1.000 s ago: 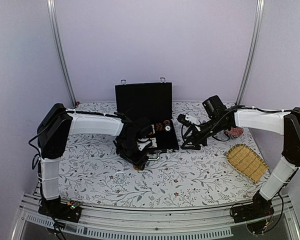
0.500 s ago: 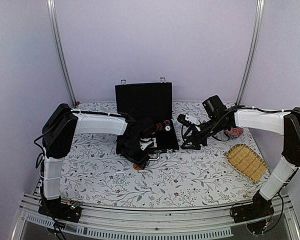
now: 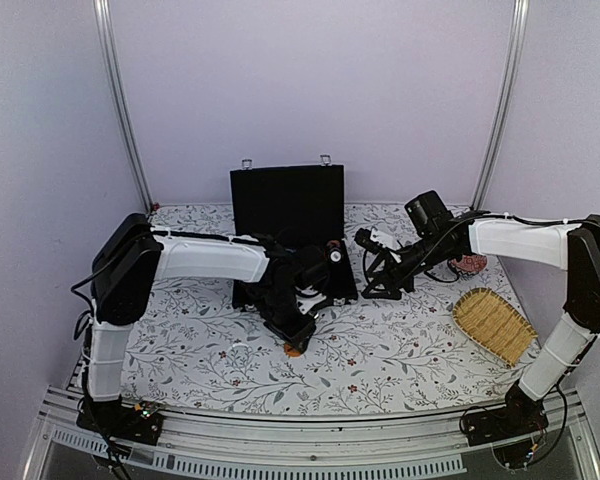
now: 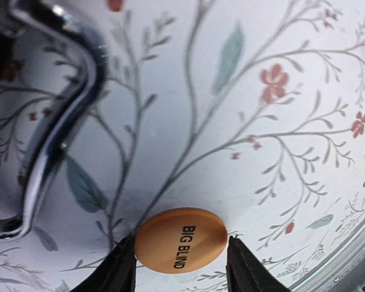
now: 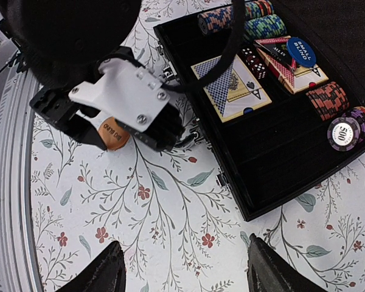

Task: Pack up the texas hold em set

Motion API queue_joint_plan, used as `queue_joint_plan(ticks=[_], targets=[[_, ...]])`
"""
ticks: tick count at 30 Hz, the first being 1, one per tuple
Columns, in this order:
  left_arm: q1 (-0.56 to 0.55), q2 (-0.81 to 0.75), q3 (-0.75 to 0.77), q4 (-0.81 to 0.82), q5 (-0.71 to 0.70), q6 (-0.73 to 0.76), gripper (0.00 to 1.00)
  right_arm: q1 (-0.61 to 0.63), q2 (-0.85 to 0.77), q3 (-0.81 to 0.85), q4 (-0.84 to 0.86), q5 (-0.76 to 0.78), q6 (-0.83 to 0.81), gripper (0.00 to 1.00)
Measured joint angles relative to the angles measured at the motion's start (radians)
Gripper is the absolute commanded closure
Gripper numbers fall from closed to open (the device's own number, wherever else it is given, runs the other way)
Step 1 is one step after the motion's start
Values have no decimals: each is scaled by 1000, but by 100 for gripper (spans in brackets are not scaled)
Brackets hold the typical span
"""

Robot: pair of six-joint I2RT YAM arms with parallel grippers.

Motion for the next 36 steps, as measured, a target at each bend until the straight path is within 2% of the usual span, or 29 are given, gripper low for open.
queue_joint_plan(ticks=[4,8,17,20,27,30,32,36], targets=[[-37,3,16,2,16,-2,40,0,0,0,0,0,0,31],[-31,-26,14,-1,-41,-11,36,0,0,0,0,0,0,31],[135,-344,-100,-61,-167,-53,31,0,0,0,0,1,-1,31],[195,-403,-169,-75,-179,-62,29,0,0,0,0,2,-1,31],[223,-414,-300,-85,-153,-64,27,0,0,0,0,4,-1,31],[223,-413,-324,-74,-126,-65,27,0,0,0,0,5,-1,31],[223,-406,-332,-61,-106,-65,20,0,0,0,0,7,-2,31],[209,-356,-344,-28,-77,-65,21,0,11,0,0,8,-4,31]])
